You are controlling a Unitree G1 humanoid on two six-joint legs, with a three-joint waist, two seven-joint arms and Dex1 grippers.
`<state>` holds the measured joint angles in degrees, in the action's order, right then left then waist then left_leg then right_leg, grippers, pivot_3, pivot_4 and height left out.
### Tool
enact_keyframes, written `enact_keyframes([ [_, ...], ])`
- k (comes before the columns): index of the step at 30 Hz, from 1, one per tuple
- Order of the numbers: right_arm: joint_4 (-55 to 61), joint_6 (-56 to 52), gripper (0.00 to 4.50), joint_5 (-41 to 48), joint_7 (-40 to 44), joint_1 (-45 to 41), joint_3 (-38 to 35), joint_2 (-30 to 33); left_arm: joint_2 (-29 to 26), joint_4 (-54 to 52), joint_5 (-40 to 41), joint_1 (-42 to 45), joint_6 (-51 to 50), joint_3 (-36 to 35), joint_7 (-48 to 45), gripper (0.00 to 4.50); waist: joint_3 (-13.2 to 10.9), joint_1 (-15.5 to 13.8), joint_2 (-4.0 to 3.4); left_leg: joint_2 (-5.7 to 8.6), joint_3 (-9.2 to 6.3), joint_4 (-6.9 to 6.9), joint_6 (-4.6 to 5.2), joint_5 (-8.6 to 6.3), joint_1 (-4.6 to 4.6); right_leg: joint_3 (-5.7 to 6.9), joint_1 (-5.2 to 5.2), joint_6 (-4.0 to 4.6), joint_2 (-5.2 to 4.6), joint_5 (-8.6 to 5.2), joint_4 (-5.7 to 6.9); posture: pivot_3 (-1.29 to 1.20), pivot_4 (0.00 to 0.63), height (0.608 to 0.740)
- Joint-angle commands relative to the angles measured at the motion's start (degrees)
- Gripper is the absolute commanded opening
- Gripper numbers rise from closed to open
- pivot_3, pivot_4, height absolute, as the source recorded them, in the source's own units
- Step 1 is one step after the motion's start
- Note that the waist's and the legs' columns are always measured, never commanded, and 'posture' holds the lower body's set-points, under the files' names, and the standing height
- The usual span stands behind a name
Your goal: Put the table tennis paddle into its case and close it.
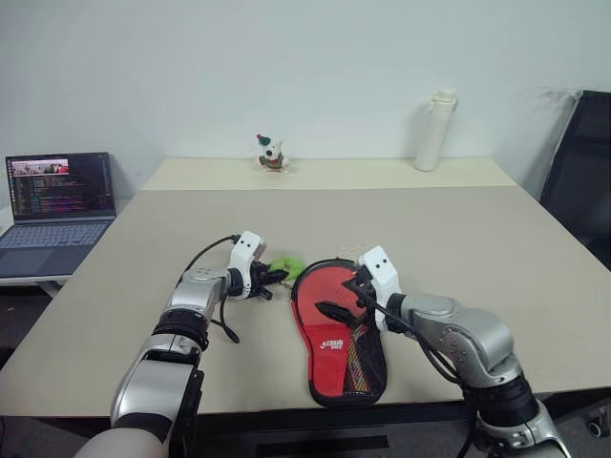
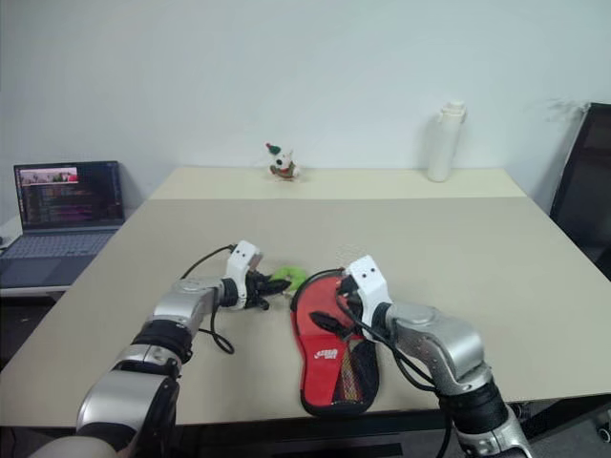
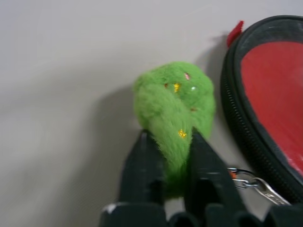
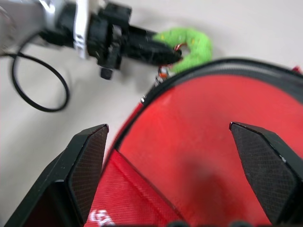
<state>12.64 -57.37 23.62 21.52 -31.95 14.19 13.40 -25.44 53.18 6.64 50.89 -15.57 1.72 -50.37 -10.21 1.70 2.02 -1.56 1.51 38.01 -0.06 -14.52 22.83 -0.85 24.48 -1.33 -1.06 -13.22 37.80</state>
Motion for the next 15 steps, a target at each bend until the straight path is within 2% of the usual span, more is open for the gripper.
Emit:
enact_keyframes([
  [1,-3.74,5.50,4.50,-3.95,1.76,-1.33,3.83,0.12,-0.43,-0.84,-1.46,-1.53,-0.09,0.46,0.55,0.03,0.01,0.02,0.01,0.00,-0.01,0.00,0.00,0.00,0.01,0.01,0.00,0.00,0.00,0.00,0.00,0.00,0.150,0.740],
  [3,-5.84,7.68,4.50,-7.26,1.68,-0.58,6.06,1.28,-0.63,-0.70,-1.86,-1.36,0.58,0.40,1.51,0.03,0.01,0.04,0.02,0.00,-0.01,0.00,0.00,0.00,0.01,0.01,-0.02,0.00,0.00,0.00,-0.02,0.00,0.150,0.740],
  [9,-5.51,7.65,4.50,-8.88,1.09,3.45,6.19,0.76,-0.52,3.65,-2.88,2.16,3.59,0.11,4.65,0.03,0.10,0.00,0.15,-0.02,-0.03,0.00,0.00,0.00,-0.05,0.02,-0.07,0.00,-0.01,0.00,-0.01,0.00,0.150,0.740],
  [15,-5.21,6.52,4.50,-9.62,0.98,4.58,5.68,-0.08,3.03,14.82,-8.05,11.02,10.20,2.26,10.68,0.03,0.18,-0.08,0.28,-0.01,-0.02,0.06,0.00,0.00,-0.21,0.07,-0.27,-0.01,0.01,0.00,-0.02,0.00,0.150,0.740],
])
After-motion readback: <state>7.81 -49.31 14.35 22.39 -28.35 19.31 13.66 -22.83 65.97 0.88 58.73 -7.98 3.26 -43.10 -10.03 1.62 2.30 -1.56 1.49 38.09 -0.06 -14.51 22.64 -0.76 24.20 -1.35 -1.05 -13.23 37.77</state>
